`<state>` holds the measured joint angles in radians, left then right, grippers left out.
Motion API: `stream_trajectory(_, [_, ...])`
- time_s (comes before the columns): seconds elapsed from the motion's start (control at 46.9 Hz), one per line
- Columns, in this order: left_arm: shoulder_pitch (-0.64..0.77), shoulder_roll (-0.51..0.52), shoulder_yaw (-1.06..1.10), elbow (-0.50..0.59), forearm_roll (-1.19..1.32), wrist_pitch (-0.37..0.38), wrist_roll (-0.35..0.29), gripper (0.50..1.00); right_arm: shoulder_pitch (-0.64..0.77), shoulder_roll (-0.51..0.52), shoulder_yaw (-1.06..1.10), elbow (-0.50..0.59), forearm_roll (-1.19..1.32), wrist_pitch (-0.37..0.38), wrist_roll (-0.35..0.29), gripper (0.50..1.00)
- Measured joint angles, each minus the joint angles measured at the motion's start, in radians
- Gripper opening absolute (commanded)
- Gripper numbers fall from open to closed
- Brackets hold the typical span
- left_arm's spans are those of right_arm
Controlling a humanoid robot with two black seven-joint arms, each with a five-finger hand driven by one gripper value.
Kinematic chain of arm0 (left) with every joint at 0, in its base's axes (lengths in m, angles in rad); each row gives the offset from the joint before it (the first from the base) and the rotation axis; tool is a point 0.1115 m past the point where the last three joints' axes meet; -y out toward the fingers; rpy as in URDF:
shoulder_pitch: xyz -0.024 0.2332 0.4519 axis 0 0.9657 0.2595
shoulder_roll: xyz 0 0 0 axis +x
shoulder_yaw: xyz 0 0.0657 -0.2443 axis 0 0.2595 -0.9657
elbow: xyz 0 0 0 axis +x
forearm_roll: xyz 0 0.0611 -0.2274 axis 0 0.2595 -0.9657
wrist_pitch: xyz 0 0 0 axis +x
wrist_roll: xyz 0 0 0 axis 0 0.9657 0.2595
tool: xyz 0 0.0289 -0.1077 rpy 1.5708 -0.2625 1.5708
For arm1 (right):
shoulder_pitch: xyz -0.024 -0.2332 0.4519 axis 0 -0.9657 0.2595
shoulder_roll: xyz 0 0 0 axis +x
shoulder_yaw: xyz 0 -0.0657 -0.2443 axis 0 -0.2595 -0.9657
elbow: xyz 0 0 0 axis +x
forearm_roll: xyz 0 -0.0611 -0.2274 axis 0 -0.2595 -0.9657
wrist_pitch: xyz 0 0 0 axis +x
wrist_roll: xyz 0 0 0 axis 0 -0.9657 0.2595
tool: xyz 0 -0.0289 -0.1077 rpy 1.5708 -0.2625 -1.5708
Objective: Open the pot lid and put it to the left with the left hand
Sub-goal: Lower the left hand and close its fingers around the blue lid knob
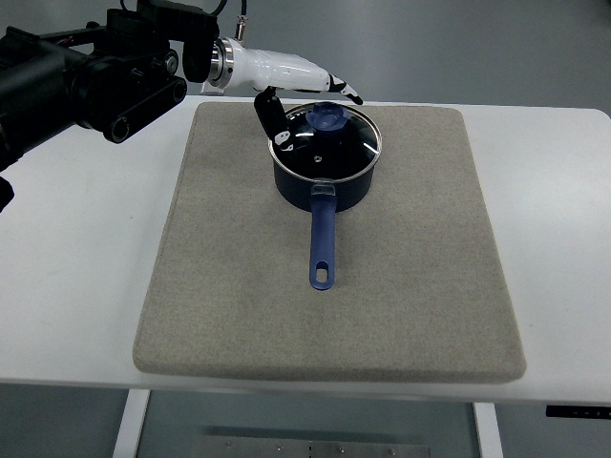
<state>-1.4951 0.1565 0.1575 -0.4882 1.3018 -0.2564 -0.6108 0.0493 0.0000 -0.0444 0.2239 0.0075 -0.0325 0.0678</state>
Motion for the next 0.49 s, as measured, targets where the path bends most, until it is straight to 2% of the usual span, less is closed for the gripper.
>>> stream_trajectory(0.192, [0.005, -0.083, 0.008, 0.122, -0.001, 0.004, 0.000, 0.956, 0.000, 0.000, 0.000, 0.000, 0.000, 0.000, 0.000, 0.917])
stream_trajectory(0.491, [0.020, -0.154, 0.009, 0.197, -0.007, 0.022, 0.000, 0.924, 0.000, 0.000, 0.000, 0.000, 0.000, 0.000, 0.000, 0.917])
